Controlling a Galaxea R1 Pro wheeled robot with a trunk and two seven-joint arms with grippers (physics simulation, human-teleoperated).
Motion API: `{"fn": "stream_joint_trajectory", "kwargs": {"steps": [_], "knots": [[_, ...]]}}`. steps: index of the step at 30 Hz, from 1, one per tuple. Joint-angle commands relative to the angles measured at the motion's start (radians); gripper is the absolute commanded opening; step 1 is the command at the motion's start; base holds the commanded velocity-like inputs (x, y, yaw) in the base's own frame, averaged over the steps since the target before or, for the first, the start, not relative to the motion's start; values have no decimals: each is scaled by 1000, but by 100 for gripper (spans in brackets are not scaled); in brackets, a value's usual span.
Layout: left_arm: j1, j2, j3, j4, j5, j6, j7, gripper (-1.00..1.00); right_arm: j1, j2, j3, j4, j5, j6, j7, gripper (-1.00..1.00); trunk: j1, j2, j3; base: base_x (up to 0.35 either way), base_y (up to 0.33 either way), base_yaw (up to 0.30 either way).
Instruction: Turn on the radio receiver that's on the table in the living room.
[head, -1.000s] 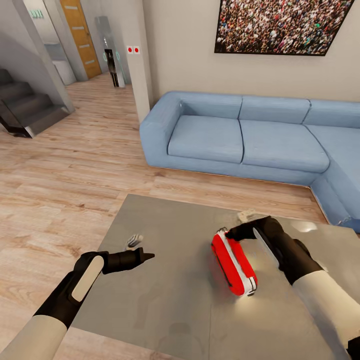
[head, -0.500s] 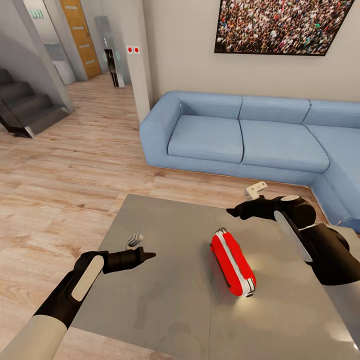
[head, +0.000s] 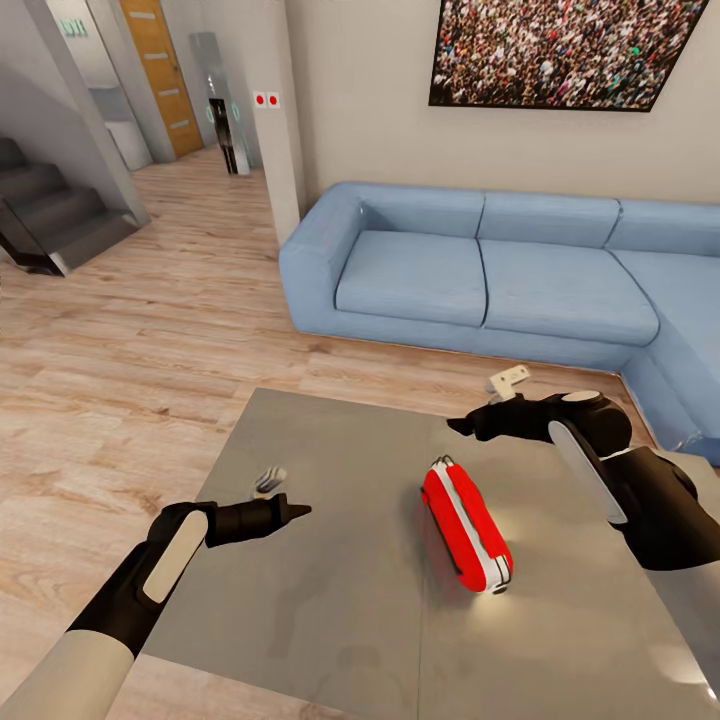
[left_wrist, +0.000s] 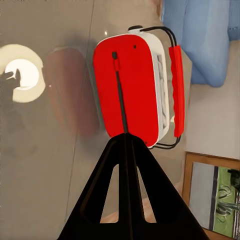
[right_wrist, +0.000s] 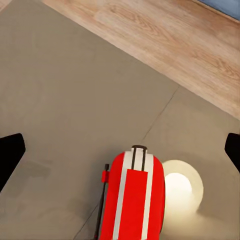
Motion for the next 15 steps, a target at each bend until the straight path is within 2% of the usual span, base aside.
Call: {"fn": "stream_joint_trajectory", "kwargs": {"steps": [1, 15], "knots": [[0, 0, 0, 0, 0, 0, 0, -100, 0, 0, 0, 0, -1, 0, 0, 100, 0, 0, 0, 0, 0, 15], [0, 0, 0, 0, -1, -3, 0, -100, 0, 0, -1, -1, -1, 0, -4, 100, 0, 0, 20, 0, 0, 105]]}}
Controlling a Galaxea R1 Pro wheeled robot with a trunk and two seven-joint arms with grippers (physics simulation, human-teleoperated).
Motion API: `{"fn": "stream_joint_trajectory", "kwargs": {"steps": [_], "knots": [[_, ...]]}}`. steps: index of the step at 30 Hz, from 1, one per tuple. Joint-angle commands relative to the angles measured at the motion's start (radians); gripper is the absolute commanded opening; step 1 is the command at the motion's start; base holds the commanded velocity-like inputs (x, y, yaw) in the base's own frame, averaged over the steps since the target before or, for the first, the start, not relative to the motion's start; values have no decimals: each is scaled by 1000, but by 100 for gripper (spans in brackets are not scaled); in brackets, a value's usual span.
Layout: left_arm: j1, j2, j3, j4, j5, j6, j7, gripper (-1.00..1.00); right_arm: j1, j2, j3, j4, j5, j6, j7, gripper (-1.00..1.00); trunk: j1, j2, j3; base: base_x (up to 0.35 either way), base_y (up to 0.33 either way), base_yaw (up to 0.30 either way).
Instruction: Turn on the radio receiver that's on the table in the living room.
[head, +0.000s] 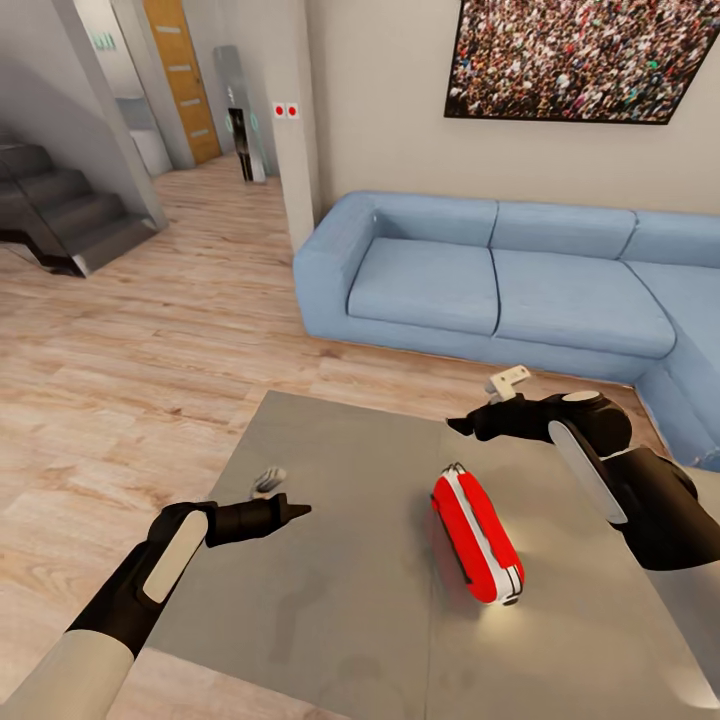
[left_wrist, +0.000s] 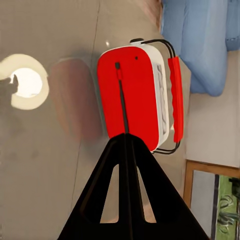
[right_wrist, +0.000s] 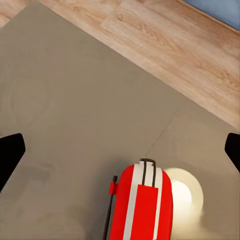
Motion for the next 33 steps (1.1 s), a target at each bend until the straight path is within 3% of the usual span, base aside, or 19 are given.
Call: {"fn": "stream_joint_trajectory", "kwargs": {"steps": [1, 9, 16, 25, 33], "knots": [[0, 0, 0, 0, 0, 0, 0, -100, 0, 0, 0, 0, 0, 0, 0, 100, 0, 0, 2, 0, 0, 115], [1, 0, -1, -6, 0, -1, 0, -100, 0, 0, 0, 0, 0, 0, 1, 100, 0, 0, 8, -6, 0, 58], [0, 0, -7, -125, -12, 11, 5, -100, 0, 0, 0, 0, 0, 0, 1, 100, 0, 0, 8, -293, 0, 1], [0, 0, -9, -128, -15, 11, 7, -100, 0, 0, 0, 0, 0, 0, 1, 100, 0, 0, 8, -333, 0, 0], [0, -1, -9, -122, -14, 11, 8, -100, 0, 0, 0, 1, -1, 0, 1, 100, 0, 0, 18, -39, 0, 0]]}}
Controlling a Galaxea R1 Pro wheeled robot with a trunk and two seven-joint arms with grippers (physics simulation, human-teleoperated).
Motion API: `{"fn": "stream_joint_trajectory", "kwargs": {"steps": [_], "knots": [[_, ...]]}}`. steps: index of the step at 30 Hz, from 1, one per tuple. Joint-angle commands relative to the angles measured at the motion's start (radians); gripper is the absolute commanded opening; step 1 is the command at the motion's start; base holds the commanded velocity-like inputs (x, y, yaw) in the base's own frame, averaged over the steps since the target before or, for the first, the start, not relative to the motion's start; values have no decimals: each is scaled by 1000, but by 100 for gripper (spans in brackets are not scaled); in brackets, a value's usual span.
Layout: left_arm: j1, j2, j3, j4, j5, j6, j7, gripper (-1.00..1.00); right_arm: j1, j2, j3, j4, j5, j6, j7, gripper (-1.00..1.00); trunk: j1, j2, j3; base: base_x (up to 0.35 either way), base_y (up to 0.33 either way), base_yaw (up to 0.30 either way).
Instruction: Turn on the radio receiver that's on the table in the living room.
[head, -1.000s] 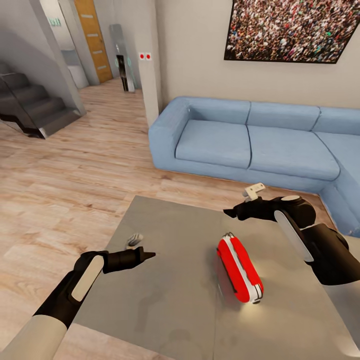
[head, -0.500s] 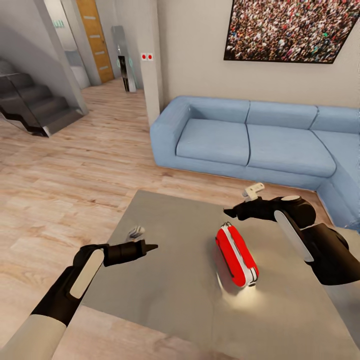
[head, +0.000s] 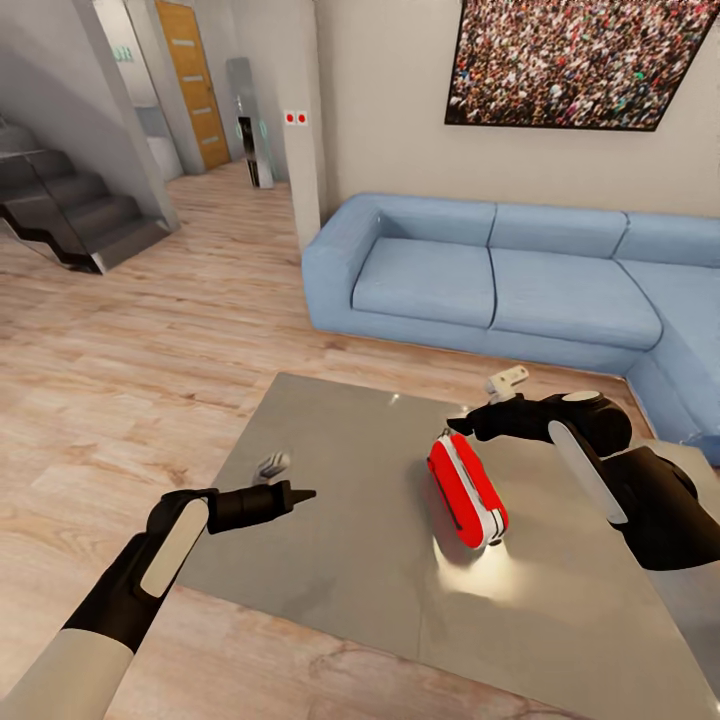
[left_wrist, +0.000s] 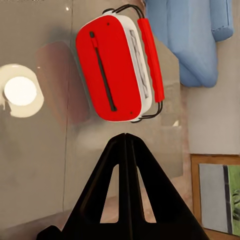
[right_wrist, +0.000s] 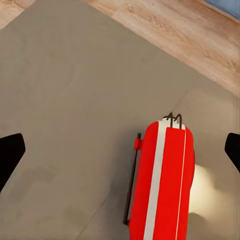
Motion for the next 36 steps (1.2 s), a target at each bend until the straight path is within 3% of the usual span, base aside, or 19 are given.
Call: {"fn": "stream_joint_trajectory", "kwargs": {"steps": [1, 16, 18, 21, 23, 24, 26, 28, 32, 36], "knots": [[1, 0, 0, 0, 0, 0, 0, -100, 0, 0, 0, 0, 0, 0, 0, 100, 0, 0, 2, -1, 0, 0], [1, 2, 0, 6, 1, 0, 0, -100, -3, -1, 0, -1, 0, 0, -3, 100, 0, 0, 26, 0, 0, 0], [1, 5, -1, 40, -5, -1, 1, -100, -3, -2, 0, -1, 4, 0, -12, 100, 0, 0, 29, 0, 0, 0], [1, 24, -3, 188, -32, -9, -2, -100, 68, -16, 0, 0, 7, 0, -52, 100, 0, 0, 33, 0, 0, 0], [1, 33, -3, 334, -40, -32, -3, -100, 179, -36, 0, 1, 8, 0, -117, 100, 0, 0, 37, 0, 0, 0], [1, 36, -4, 449, -43, -94, -3, -100, 264, -49, 0, 18, 8, 0, -160, 100, 0, 0, 38, 0, 0, 0], [1, 40, -6, 618, -57, -192, -11, -100, 375, -58, 0, 79, 8, -27, -191, 100, 0, 0, 41, 0, 0, 0], [1, 41, -7, 730, -101, -258, -56, -100, 426, -62, 0, 137, 8, -97, -199, 100, 0, 0, 45, 0, 0, 0], [1, 37, -7, 952, -267, -416, -239, -100, 485, -66, 0, 185, 8, -164, -203, 100, 0, 0, 51, 0, 0, 0], [1, 32, -7, 1097, -306, -520, -272, -100, 569, -65, 0, 190, 8, -224, -236, 100, 0, 0, 57, 0, 0, 0]]}}
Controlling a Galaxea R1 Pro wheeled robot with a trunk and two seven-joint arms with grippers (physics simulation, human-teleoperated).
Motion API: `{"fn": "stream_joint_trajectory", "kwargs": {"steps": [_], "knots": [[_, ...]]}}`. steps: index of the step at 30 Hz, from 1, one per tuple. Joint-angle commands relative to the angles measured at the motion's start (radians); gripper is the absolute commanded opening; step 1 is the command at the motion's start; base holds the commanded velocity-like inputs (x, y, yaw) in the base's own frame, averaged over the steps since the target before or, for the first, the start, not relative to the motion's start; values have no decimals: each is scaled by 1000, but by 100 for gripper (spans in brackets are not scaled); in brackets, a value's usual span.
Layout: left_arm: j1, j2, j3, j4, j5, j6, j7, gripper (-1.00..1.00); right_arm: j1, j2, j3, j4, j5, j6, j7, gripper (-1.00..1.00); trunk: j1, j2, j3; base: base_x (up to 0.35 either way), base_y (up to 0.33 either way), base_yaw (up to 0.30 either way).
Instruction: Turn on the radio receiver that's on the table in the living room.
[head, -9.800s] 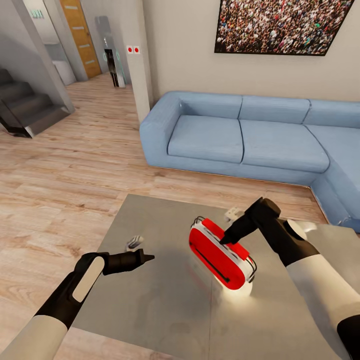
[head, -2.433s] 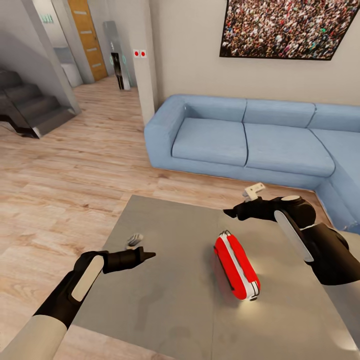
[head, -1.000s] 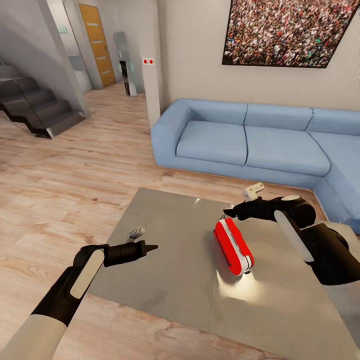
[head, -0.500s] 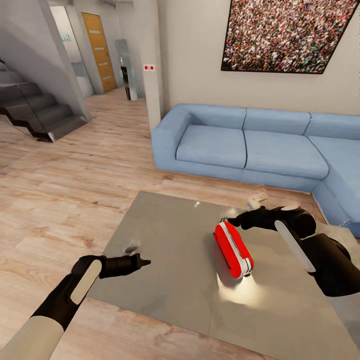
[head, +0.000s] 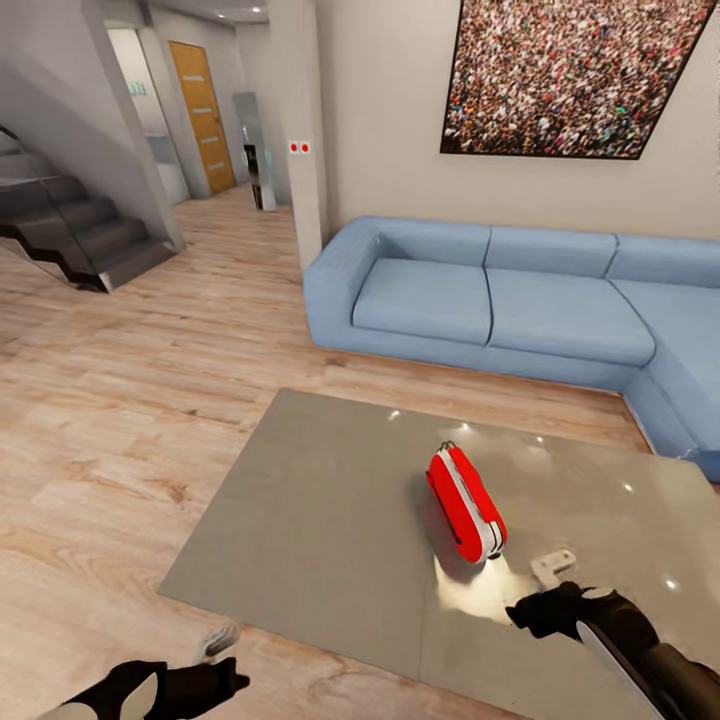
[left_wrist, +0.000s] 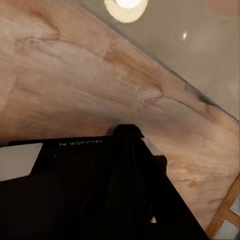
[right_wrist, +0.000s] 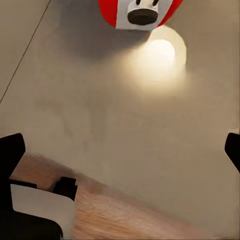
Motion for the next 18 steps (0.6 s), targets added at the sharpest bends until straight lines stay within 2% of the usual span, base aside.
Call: {"fn": "stream_joint_trajectory", "kwargs": {"steps": [1, 6, 9, 12, 14, 16, 18], "knots": [[0, 0, 2, 23, -1, -9, -2, -100, 30, -1, 0, 0, 1, -27, -8, 100, 0, 0, 2, 0, 0, 0], [2, -3, 3, 69, -22, -57, -3, -100, 178, 0, 0, 2, 1, -85, -17, 100, 0, 0, 10, 0, 0, 0], [6, -5, 3, 71, -28, -66, -2, -100, 242, -1, 1, 3, 5, -126, -16, 100, 0, 0, 15, 0, 0, 0], [7, -7, 3, 71, -30, -68, 0, -100, 286, -2, 1, -33, 8, -133, -10, 100, 0, 0, 19, 0, 0, 0], [7, -8, 3, 71, -32, -77, 0, -100, 321, -17, 1, -102, 8, -132, -8, 100, 0, 0, 22, 0, 0, 0], [7, -8, 3, 71, -31, -85, 0, -100, 371, -49, 2, -185, 7, -133, -7, 100, 0, 0, 26, 0, 0, 0], [7, -7, 3, 72, -31, -87, 0, -100, 400, -61, 2, -210, 5, -135, -8, 100, 0, 0, 29, 0, 0, 0]]}}
